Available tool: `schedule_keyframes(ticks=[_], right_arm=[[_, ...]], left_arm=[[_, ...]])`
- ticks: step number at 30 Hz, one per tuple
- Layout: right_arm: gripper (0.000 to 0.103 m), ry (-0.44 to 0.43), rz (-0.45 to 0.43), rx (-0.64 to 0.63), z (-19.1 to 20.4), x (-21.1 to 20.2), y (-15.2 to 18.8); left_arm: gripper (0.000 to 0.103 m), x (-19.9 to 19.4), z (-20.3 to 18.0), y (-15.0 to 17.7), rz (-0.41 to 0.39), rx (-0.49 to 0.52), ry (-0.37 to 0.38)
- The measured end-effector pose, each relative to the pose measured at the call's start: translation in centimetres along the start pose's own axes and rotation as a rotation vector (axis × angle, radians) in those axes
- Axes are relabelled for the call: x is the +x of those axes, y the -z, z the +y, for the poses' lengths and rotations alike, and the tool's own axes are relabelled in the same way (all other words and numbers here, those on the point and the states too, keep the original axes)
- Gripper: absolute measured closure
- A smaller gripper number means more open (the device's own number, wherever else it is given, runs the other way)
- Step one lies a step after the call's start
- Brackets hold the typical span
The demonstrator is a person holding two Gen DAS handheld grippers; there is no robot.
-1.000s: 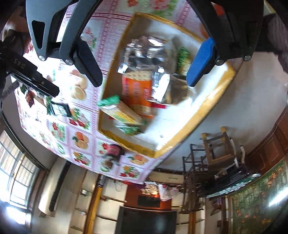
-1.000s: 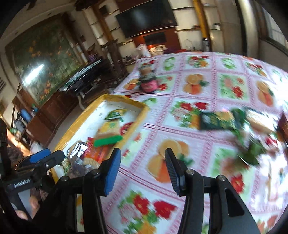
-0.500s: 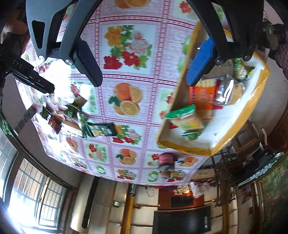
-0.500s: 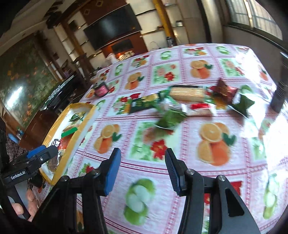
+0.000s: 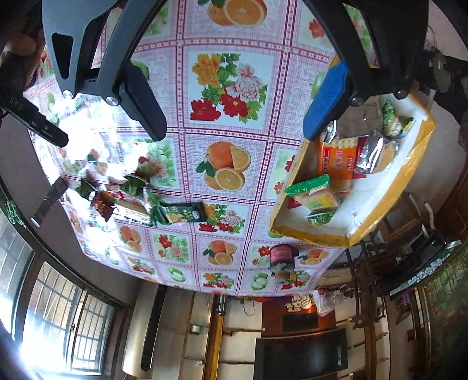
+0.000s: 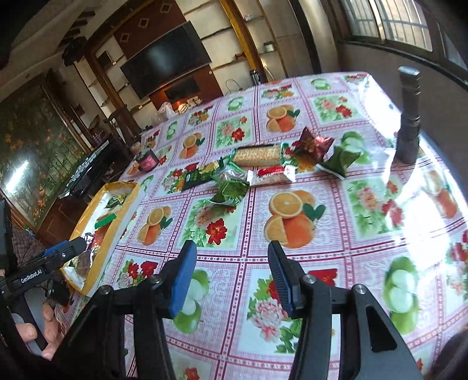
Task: Organize snacks
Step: 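Withdraw both tools from the tray back over the remaining snacks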
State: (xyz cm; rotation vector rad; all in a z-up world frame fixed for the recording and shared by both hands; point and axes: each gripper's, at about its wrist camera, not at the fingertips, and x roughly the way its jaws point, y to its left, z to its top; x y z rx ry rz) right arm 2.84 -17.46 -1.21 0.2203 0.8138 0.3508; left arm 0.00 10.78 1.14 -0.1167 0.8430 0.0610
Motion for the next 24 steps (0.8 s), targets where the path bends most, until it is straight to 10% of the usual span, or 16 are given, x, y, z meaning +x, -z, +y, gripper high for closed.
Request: schedule_keyframes(ticks=[13, 24], right_arm=[[0.050, 0.084, -0.104, 0.024, -2.2, -6.7, 2.3], [0.048, 0.220, -0.046, 0.016, -2.5, -2.3, -0.1]], left_arm=[[0.006, -4.0, -2.8, 2.6, -0.033, 0.080, 0.013], [0.003, 2.5, -8.1, -1.5, -0.028, 0.164, -0.078]])
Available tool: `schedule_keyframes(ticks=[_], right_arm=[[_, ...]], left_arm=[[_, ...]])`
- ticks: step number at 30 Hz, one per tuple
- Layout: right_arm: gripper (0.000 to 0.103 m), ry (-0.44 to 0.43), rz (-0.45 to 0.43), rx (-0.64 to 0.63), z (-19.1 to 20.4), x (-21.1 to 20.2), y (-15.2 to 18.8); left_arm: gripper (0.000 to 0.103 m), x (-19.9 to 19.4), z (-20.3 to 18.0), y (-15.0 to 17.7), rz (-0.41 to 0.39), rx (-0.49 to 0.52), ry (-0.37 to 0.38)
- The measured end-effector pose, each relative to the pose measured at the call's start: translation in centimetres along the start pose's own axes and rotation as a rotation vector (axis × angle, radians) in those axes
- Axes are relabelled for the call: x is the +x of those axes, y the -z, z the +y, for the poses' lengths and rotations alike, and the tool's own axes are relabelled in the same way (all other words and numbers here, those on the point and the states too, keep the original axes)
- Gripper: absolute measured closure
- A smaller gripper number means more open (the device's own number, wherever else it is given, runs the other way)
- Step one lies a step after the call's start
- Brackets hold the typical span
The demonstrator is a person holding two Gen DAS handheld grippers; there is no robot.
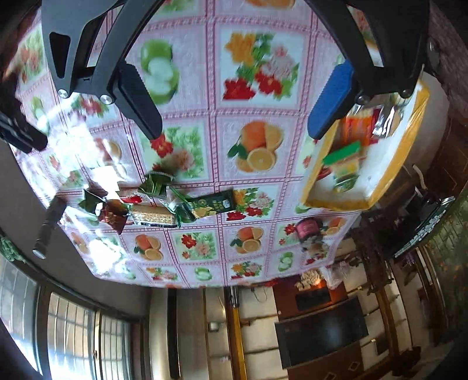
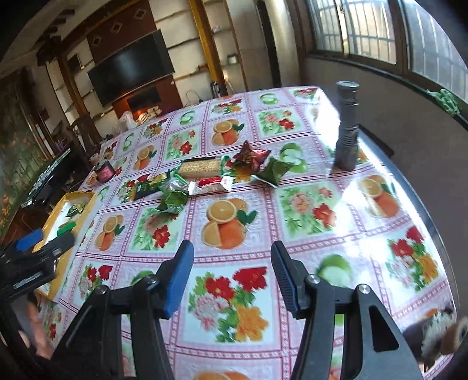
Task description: Organize snacks
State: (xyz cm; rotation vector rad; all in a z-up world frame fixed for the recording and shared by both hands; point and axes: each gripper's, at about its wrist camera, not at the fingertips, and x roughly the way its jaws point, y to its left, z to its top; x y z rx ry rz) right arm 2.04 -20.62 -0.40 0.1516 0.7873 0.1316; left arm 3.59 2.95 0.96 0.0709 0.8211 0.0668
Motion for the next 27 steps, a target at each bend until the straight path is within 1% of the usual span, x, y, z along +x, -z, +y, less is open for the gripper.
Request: schedule_keyframes(ticks=[1, 3, 5, 6, 9, 12, 15, 18, 22, 24, 27], right_arm=[[0.048, 0.001, -0.010, -0.004, -0.1, -0.1, -0.1], [0.047, -0.003, -0.015, -0.007, -0.6, -0.1, -0.1], [0.047, -0.006, -0.012, 0.021, -1.8, 0.6, -0.3], [0.047, -0.007, -0.009, 0.038, -2.3, 1.0, -0.4], [0.047, -0.004, 0.011, 0.084, -3.9, 2.6, -0.6], [0.047, 0.001, 0.029, 0.089, -4.4, 3.8, -1.0], [0.047, -0.004, 0.043, 0.107, -5.0, 5.5, -1.8], [0.047, -0.013, 0.038, 0.113, -5.2, 6.9, -3.1], [0.047, 0.011, 0.047, 0.108, -5.0, 9.4, -5.4], [0.047, 0.043, 0.047, 0.113, -5.1, 10.4, -6.2], [0.047, 0.074, 0.055, 0.138, -5.7, 11.9, -7.2]], left_arm=[[0.003, 0.2, 0.0, -0.2, -0.001, -0.003, 0.021], [0.003, 0.6, 0.4, 0.0, -0.011, 0.006, 0.034], [0.003, 2.0, 0.6, 0.1, 0.019, 0.009, 0.055], [0.003, 3.0, 0.8, 0.1, 0.048, -0.001, 0.086], [0.003, 4.6, 0.6, 0.0, 0.077, -0.016, 0.131], [0.003, 6.0, -0.6, -0.5, 0.104, 0.000, 0.179], [0.003, 7.3, -2.4, -1.3, 0.124, 0.034, 0.248], [0.003, 8.6, -4.3, -2.7, 0.134, 0.080, 0.282], [0.003, 10.0, -5.7, -4.3, 0.146, 0.111, 0.318], [0.003, 10.7, -6.2, -4.8, 0.153, 0.124, 0.323], [0.003, 11.7, -6.4, -5.2, 0.172, 0.126, 0.357]])
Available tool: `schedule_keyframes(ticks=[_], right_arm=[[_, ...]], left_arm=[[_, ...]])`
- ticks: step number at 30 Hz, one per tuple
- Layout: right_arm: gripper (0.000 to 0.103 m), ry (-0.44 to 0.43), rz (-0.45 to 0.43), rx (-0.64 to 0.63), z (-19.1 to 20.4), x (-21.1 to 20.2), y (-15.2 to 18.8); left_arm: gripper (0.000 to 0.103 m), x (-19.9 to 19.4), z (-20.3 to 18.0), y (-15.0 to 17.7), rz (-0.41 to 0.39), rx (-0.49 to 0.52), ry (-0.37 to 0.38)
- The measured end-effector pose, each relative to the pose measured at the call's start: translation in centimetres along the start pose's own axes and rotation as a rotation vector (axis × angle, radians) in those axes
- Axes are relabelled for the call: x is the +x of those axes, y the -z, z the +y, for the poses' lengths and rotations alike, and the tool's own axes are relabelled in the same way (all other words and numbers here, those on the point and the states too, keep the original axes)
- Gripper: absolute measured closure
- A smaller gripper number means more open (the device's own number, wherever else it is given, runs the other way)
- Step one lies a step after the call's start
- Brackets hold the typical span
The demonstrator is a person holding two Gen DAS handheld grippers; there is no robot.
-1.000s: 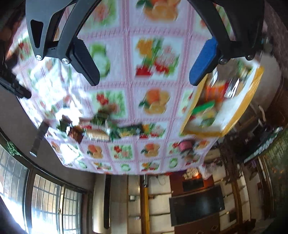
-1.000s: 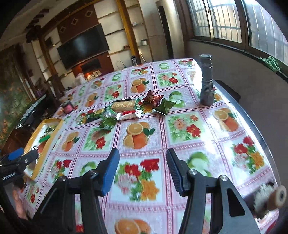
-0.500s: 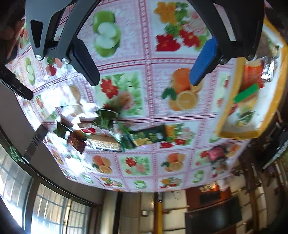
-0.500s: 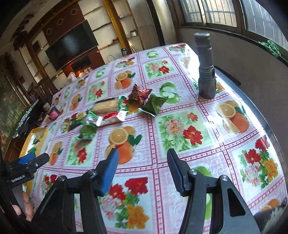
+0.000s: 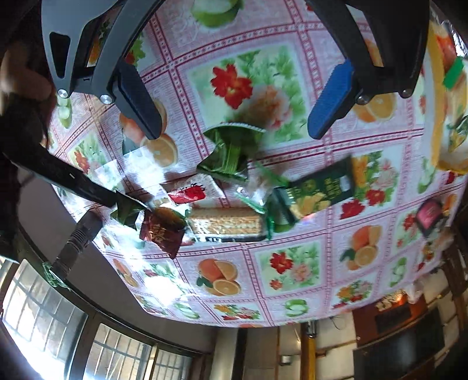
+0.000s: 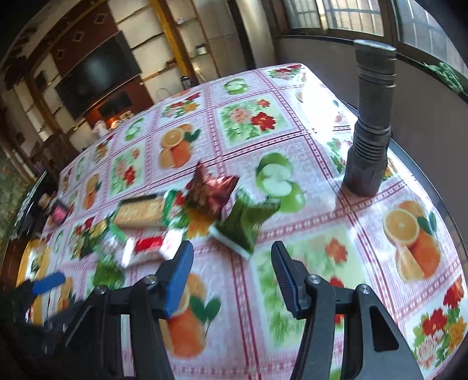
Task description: Organize snacks
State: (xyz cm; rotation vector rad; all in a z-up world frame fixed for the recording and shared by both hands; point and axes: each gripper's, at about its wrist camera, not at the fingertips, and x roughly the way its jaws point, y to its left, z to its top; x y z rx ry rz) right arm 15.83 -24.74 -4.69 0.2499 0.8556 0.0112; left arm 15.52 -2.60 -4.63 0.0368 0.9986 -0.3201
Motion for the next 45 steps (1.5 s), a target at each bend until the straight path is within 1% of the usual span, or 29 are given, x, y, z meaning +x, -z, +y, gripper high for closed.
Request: schedule_keyframes(ticks=[1, 5, 10, 11, 12, 13, 14, 15, 16, 17, 18, 19, 20, 21, 24, 32, 38, 42, 43, 45], right_arm=[[0.047, 0.024, 0.016, 0.003, 0.0, 0.8, -0.5], [0.048, 0.063, 0.034, 0.017, 0.0, 2.8, -1.6], [0.052, 0.078, 0.060, 0.009, 0.2, 5.1, -2.3], [0.052, 0.086, 0.053, -0.003, 0.3, 5.3, -2.3], [0.054, 0.093, 0.049, -0.015, 0.5, 5.3, -2.4], [0.057, 0.104, 0.047, -0.022, 0.5, 5.5, -2.6], [0.058, 0.107, 0.046, -0.023, 0.4, 5.5, -2.6], [0.060, 0.110, 0.046, -0.027, 0.3, 5.5, -2.7], [0.064, 0.117, 0.045, -0.037, 0.4, 5.6, -2.7], [0.065, 0.117, 0.044, -0.041, 0.3, 5.5, -2.7], [0.066, 0.111, 0.044, -0.044, 0.3, 5.4, -2.6], [0.068, 0.106, 0.044, -0.049, 0.3, 5.4, -2.5], [0.068, 0.102, 0.042, -0.054, 0.3, 5.4, -2.4], [0.070, 0.096, 0.041, -0.057, 0.4, 5.3, -2.3], [0.071, 0.076, 0.035, -0.064, 0.4, 5.1, -1.9], [0.073, 0.012, 0.042, -0.082, 0.5, 3.9, -0.4], [0.073, -0.044, 0.036, -0.091, 0.3, 1.4, 1.6], [0.073, -0.084, 0.040, -0.111, 1.2, -0.3, 3.4], [0.073, -0.098, 0.048, -0.121, 1.6, -0.8, 4.1], [0.073, -0.117, 0.054, -0.132, 2.3, -1.4, 4.9]], left_arm=[[0.003, 0.4, 0.0, -0.2, 0.006, 0.006, 0.001], [0.003, 2.0, -0.3, -0.9, 0.027, 0.030, -0.004], [0.004, 3.5, -1.2, -1.3, 0.044, 0.071, -0.015], [0.004, 3.9, -1.4, -1.4, 0.048, 0.079, -0.020], [0.005, 4.2, -1.5, -1.4, 0.052, 0.089, -0.029], [0.011, 4.6, -1.5, -1.4, 0.057, 0.092, -0.035], [0.023, 4.9, -1.4, -1.4, 0.067, 0.090, -0.037], [0.029, 5.3, -1.3, -1.4, 0.083, 0.083, -0.034], [0.033, 5.3, -1.2, -1.3, 0.075, 0.080, -0.041], [0.043, 5.1, -1.1, -1.3, 0.065, 0.082, -0.041], [0.046, 5.0, -1.0, -1.2, 0.067, 0.079, -0.029], [0.054, 4.8, -0.8, -1.1, 0.061, 0.072, -0.020], [0.056, 4.7, -0.5, -1.1, 0.062, 0.063, -0.007], [0.056, 4.5, -0.1, -1.0, 0.060, 0.048, 0.009], [0.056, 4.0, 1.0, -0.5, 0.054, 0.012, 0.038], [0.057, 2.5, 2.0, 0.8, 0.042, -0.028, 0.045], [0.057, 0.1, 2.8, 2.6, 0.021, -0.066, 0.082], [0.057, -1.4, 3.5, 4.1, 0.011, -0.096, 0.071], [0.057, -1.7, 3.6, 4.3, 0.009, -0.101, 0.059], [0.057, -2.5, 3.7, 5.0, 0.001, -0.101, 0.007]])
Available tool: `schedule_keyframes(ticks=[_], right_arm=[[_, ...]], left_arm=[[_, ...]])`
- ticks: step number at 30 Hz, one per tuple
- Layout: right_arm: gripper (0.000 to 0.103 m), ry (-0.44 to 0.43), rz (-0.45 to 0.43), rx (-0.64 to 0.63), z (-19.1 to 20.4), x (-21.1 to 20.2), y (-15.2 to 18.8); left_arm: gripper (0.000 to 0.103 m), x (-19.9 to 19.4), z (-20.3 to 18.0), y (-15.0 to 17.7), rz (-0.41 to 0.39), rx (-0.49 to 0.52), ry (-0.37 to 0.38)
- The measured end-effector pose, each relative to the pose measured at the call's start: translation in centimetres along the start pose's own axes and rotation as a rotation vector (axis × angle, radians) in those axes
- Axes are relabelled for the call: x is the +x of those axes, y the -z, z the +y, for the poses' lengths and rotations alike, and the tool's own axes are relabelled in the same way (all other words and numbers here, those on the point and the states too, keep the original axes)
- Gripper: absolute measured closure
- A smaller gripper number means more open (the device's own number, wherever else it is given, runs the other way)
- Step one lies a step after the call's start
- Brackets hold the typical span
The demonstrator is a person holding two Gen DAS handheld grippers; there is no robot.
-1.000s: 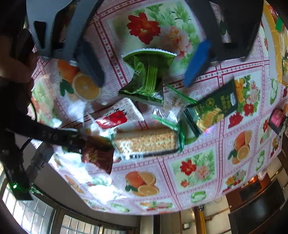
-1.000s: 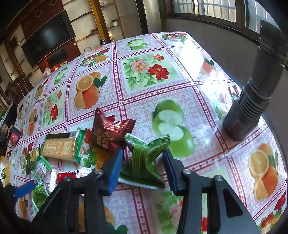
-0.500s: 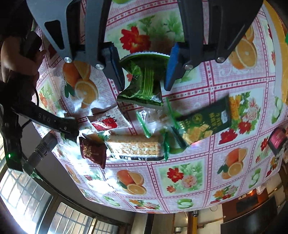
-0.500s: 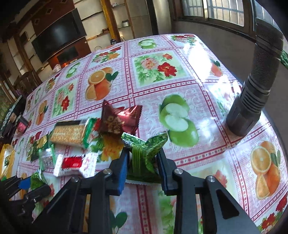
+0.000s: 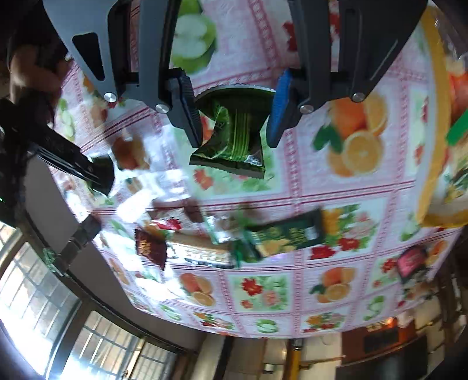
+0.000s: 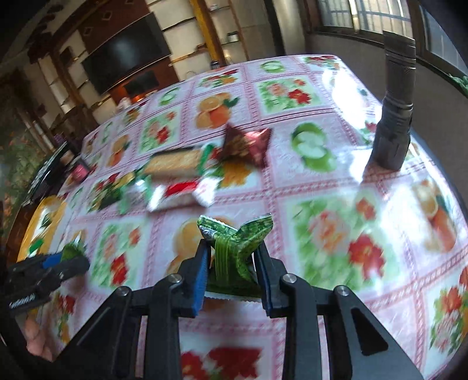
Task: Organize snacks
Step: 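Carry the green-wrapped snack with both tools over the white tray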
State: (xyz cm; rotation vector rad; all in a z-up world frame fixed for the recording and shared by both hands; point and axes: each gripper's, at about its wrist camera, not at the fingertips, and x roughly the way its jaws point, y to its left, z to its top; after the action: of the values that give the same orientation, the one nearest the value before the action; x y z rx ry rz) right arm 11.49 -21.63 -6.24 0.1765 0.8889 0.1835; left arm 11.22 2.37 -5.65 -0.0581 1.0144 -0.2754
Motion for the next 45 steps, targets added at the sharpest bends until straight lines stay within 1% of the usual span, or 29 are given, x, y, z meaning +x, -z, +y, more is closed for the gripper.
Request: schedule_keyframes(ticks=[2, 6, 10, 15, 20, 30, 32, 39, 45], right_arm=[[0.073, -0.022, 0.004, -0.011, 1.1, -0.5, 0.9], [0.073, -0.059, 0.010, -0.043, 3.3, -1.5, 2.2], [0.074, -0.088, 0.014, -0.082, 5.3, -2.6, 3.2], [0.074, -0.107, 0.003, -0.147, 8.3, -3.8, 3.9], [0.074, -0.122, -0.001, -0.198, 10.8, -4.5, 4.4], [0.074, -0.155, -0.001, -0.250, 15.0, -4.7, 4.8], [0.074, -0.167, -0.002, -0.266, 16.0, -4.7, 4.8], [0.074, -0.224, 0.005, -0.310, 19.7, -3.8, 4.5], [0.074, -0.284, 0.022, -0.338, 22.9, -2.3, 4.0]], left_arm=[[0.057, -1.1, 0.0, 0.7, -0.020, 0.000, -0.061], [0.057, -3.1, 0.3, 2.1, -0.054, 0.003, -0.155], [0.056, -4.9, 0.8, 3.2, -0.078, -0.004, -0.213], [0.056, -7.1, 3.4, 4.3, -0.102, -0.075, -0.259], [0.057, -9.4, 5.6, 5.2, -0.137, -0.131, -0.276], [0.056, -12.5, 8.4, 6.1, -0.190, -0.168, -0.297], [0.056, -13.0, 9.2, 6.3, -0.199, -0.181, -0.311], [0.056, -14.1, 11.7, 6.8, -0.209, -0.226, -0.339], [0.056, -14.7, 14.2, 7.3, -0.213, -0.270, -0.367]])
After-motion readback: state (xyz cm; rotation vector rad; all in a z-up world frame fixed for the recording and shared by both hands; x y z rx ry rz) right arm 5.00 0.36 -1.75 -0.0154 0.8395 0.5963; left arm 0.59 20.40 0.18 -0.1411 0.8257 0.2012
